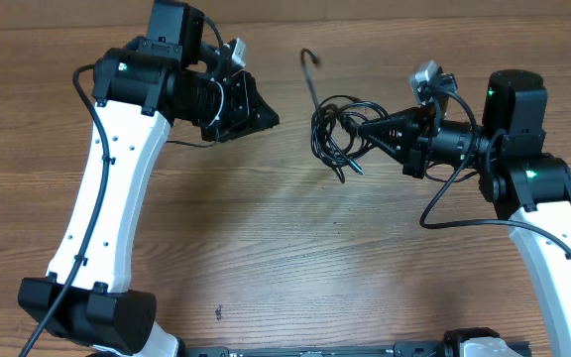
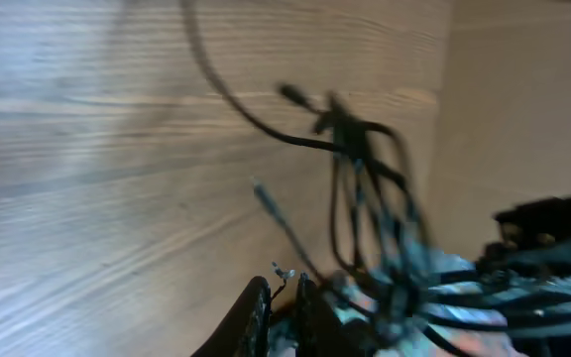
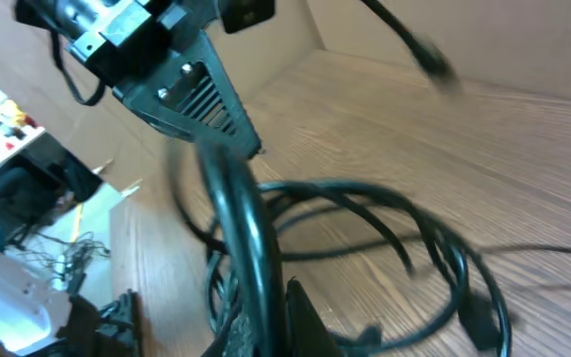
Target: Untangle cables
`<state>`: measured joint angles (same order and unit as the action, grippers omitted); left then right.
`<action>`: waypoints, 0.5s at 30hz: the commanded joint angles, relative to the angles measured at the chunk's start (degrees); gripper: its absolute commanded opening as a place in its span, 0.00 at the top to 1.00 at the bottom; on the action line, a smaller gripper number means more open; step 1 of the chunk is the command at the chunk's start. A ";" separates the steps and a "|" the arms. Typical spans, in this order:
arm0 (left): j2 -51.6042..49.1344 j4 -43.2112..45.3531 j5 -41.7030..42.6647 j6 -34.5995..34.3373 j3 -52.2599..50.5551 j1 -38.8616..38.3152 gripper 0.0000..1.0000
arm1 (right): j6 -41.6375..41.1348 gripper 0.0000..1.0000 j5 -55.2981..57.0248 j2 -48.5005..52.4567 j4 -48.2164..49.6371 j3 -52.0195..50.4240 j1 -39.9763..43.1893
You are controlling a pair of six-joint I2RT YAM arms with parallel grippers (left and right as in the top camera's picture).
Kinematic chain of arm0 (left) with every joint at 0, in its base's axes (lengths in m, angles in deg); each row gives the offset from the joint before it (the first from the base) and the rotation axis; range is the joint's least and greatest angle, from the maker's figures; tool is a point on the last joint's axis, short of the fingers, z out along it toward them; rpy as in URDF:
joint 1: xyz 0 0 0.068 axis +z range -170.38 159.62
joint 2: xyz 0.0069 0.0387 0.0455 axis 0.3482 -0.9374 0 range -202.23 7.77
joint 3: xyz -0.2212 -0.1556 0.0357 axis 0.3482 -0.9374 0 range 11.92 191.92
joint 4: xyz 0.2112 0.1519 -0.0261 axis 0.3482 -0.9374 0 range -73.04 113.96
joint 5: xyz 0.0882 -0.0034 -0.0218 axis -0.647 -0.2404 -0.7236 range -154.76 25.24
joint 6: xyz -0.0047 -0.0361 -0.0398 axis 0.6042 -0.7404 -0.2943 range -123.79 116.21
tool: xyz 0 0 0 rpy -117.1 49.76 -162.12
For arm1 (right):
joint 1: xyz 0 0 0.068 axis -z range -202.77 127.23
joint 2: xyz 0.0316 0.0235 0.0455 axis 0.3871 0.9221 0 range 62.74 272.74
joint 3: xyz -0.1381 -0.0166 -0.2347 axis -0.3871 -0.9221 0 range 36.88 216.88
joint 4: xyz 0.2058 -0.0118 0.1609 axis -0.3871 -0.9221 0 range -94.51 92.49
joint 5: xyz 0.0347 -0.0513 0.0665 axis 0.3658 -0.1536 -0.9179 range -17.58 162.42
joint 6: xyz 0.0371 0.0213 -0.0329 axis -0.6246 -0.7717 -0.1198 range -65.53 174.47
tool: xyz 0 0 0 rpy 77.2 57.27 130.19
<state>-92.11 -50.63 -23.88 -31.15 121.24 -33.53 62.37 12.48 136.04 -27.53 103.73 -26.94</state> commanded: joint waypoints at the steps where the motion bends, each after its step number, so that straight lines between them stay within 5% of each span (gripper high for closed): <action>1: 1.73 0.11 7.26 -3.91 1.05 -0.39 0.88 | -0.59 0.96 -4.96 -0.55 2.01 1.05 0.07; 11: 1.73 0.90 8.72 -11.85 1.05 -0.39 0.77 | -0.59 0.96 -15.28 -0.55 8.79 1.05 0.07; 15: 1.73 0.94 8.68 -17.84 1.05 -0.39 0.62 | -0.61 0.96 -16.28 -0.55 9.81 1.05 0.04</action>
<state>-92.11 -49.80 -16.55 -43.43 121.26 -33.53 61.80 -0.66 136.04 -18.28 103.73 -26.94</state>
